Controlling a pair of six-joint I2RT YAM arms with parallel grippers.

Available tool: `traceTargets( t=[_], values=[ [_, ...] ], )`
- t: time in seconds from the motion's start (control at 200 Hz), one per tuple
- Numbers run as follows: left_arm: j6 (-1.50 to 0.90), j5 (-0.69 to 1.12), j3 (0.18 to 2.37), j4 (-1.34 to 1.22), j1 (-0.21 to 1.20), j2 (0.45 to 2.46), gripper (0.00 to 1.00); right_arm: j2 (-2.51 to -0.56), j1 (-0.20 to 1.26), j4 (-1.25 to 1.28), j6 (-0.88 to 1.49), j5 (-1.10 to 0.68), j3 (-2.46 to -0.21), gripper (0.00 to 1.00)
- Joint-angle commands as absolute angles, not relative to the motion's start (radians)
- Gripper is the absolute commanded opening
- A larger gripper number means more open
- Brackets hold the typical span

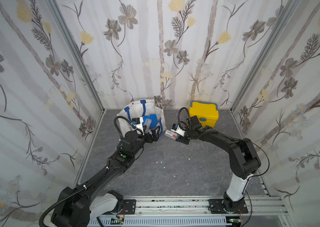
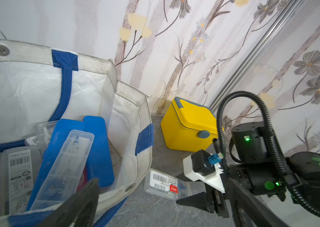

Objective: Put the compass set into the canvas bag
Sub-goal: Pick up the compass set at the center of the board.

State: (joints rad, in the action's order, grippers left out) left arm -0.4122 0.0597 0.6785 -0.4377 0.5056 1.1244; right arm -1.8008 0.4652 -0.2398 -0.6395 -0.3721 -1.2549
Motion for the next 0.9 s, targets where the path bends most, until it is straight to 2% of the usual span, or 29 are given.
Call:
traceTargets(
  t=[0.0,0.36,0.59,0.839,0.894],
  values=[
    [-0.45,0.066,0.696,-0.468,0.506,1.137,1.0,-1.713,0.466,-0.046,-0.558,-0.415,-1.197,0.43],
    [-0.56,0.176,0.746,-0.619,0.516,1.221,1.0,-1.429,0.466,0.214,-0.445,-0.423,-0.998,0.42],
    [-0.611,0.219,0.798,-0.759,0.579,1.331,1.0,-1.361,0.468,0.244,-0.425,-0.39,-0.946,0.42],
    [-0.629,0.269,0.918,-0.787,0.641,1.481,1.0,-1.307,0.468,0.266,-0.426,-0.362,-0.9,0.43],
    [-0.635,0.275,0.936,-0.802,0.65,1.51,0.97,-1.296,0.468,0.273,-0.427,-0.361,-0.891,0.43]
  ],
)
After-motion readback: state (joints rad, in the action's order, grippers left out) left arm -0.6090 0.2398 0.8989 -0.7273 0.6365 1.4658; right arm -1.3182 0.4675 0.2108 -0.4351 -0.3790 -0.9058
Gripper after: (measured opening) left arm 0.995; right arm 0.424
